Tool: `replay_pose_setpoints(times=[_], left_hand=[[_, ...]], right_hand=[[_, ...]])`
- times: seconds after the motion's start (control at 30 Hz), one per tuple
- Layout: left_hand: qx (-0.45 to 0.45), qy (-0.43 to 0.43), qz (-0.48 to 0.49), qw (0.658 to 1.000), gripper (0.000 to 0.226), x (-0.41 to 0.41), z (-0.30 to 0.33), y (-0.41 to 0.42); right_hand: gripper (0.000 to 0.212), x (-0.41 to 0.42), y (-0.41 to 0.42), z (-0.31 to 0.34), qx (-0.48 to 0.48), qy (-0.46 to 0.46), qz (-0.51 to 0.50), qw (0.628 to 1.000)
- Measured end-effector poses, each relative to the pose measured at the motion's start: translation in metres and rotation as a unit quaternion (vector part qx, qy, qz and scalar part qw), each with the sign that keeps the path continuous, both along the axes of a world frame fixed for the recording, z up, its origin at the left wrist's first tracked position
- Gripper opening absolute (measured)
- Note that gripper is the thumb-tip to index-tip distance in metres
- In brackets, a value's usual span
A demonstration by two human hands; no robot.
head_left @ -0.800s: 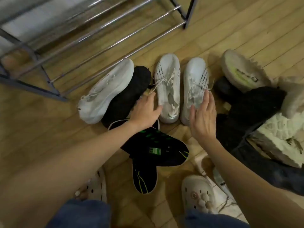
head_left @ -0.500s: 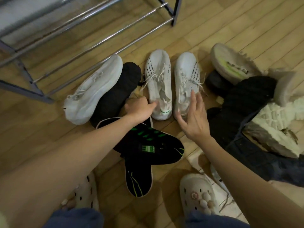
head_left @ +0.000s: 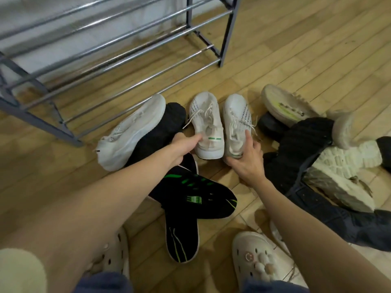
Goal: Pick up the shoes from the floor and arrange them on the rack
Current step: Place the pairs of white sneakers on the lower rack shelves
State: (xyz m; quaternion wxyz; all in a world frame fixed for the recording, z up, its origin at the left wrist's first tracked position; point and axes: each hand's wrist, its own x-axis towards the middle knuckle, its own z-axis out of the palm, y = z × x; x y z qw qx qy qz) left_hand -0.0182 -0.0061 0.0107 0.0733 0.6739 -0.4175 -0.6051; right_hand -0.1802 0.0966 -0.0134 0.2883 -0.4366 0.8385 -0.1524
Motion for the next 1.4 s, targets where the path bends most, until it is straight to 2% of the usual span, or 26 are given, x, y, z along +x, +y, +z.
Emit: replay_pose_setpoints(times=[0.1,0.17,0.2,0.33,0.4,0.47,0.5,0.57,0.63,0.7,0.77,0.83,0.93,1.03,1.13,1.27,1.4], left_hand=[[-0.018,0.037,0.023,0.999,0.052,0.009,0.024,-0.004],[-0.019,0.060,0.032,0.998,0.053,0.018,0.045,-0.005],[-0.024,0.062,0.026,0.997,0.056,0.023,0.058,-0.004],[-0.037,0.014,-0.059,0.997,0.055,0.047,0.111,0.008],[-0.034,0.010,-0.081,0.996,0.046,0.060,0.141,0.016],[-0.032,0.012,-0.095,0.995,0.028,0.077,0.175,0.023],[-0.034,0.005,-0.105,0.994,0.028,0.087,0.191,0.025],[-0.061,-0.017,-0.104,0.992,0.024,0.110,0.219,0.026],[-0.100,-0.026,-0.085,0.991,0.006,0.133,0.238,0.026],[-0.119,-0.027,-0.059,0.991,0.006,0.154,0.249,0.026],[-0.118,0.000,-0.025,0.993,0.026,0.170,0.253,0.024],[-0.117,0.020,0.004,0.993,0.036,0.177,0.255,0.023],[-0.118,0.049,0.043,0.991,0.038,0.177,0.253,0.014],[-0.088,0.097,0.073,0.989,0.039,0.167,0.245,-0.008],[-0.080,0.119,0.082,0.986,0.040,0.148,0.232,-0.036],[-0.096,0.144,0.075,0.982,0.042,0.121,0.208,-0.080],[-0.150,0.168,0.064,0.972,0.045,0.095,0.165,-0.123]], right_hand=[[0.077,0.001,-0.001,0.016,0.009,-0.023,-0.008,1.000],[0.049,0.005,-0.006,0.032,0.001,-0.047,-0.038,0.998],[0.046,0.007,-0.009,0.041,-0.016,-0.074,-0.062,0.995],[0.024,0.020,-0.023,0.098,-0.052,-0.173,-0.137,0.974],[0.025,0.027,-0.029,0.127,-0.029,-0.160,-0.100,0.982],[0.029,0.035,-0.035,0.159,-0.007,-0.120,-0.022,0.993],[0.031,0.039,-0.037,0.175,0.003,-0.102,0.014,0.995],[0.025,0.050,-0.040,0.210,0.012,-0.091,0.071,0.993],[0.019,0.063,-0.041,0.237,-0.011,-0.089,0.115,0.989],[0.013,0.075,-0.045,0.255,-0.040,-0.083,0.146,0.985],[0.015,0.084,-0.053,0.266,-0.067,-0.073,0.175,0.980],[0.017,0.087,-0.063,0.268,-0.086,-0.038,0.203,0.975],[0.029,0.083,-0.077,0.269,-0.106,0.059,0.237,0.964],[0.023,0.073,-0.091,0.263,-0.105,0.157,0.239,0.953],[0.028,0.061,-0.101,0.241,-0.136,0.220,0.249,0.933],[0.027,0.046,-0.131,0.204,-0.164,0.218,0.239,0.932],[0.028,0.030,-0.180,0.171,-0.182,0.219,0.238,0.929]])
